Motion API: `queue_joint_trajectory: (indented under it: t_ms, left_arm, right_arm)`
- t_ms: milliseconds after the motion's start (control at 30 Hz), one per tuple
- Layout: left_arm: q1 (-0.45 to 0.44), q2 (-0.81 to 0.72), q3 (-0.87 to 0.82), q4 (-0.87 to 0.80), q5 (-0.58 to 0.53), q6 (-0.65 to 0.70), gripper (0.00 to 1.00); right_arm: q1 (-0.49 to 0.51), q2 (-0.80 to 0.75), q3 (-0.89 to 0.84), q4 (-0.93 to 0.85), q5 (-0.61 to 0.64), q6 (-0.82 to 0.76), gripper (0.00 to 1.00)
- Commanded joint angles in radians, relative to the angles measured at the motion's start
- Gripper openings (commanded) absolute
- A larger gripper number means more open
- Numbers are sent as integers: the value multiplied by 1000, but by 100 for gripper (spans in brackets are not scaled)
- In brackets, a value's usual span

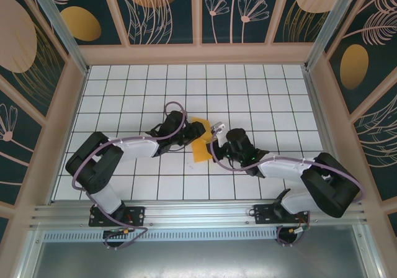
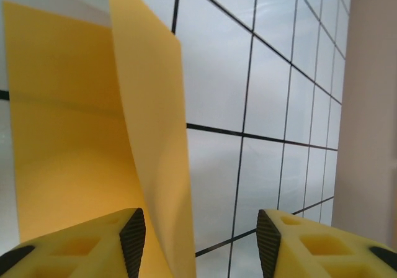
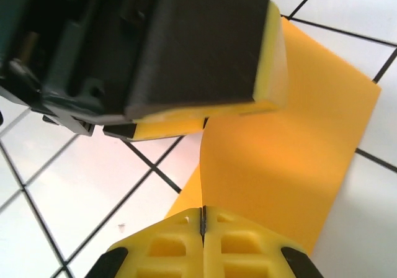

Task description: Fold a paper plane with a square sheet of paper (pick it up from the middle)

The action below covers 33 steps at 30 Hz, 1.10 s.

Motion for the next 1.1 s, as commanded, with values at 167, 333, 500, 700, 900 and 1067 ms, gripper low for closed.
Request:
queue_joint_trajectory:
  t_ms: [167,333,500,700,900,1067]
  left_arm:
    - [5,-43,-12,5,-31,50,57]
    - [6,-78,-44,-21,-99,47,55]
    - [6,-138,-105,-5,-171,34,49]
    - [6,-228,-194,66,-240,36,43]
    - [8,-245,-232,135,-208,67,34]
    - [8,-220,-257,197,-144,32,22]
  right_arm:
    - [-153,137,45,74,-365,191,4]
    - [-221,226,88,65,-463,265,4]
    - [-223,241,79,111,-485,354,4]
    - [-223,202,20,193,-431,481,4]
    - [-164,170,-21,254,-349,560,4]
    - [-126,179,-38,309,-295,614,4]
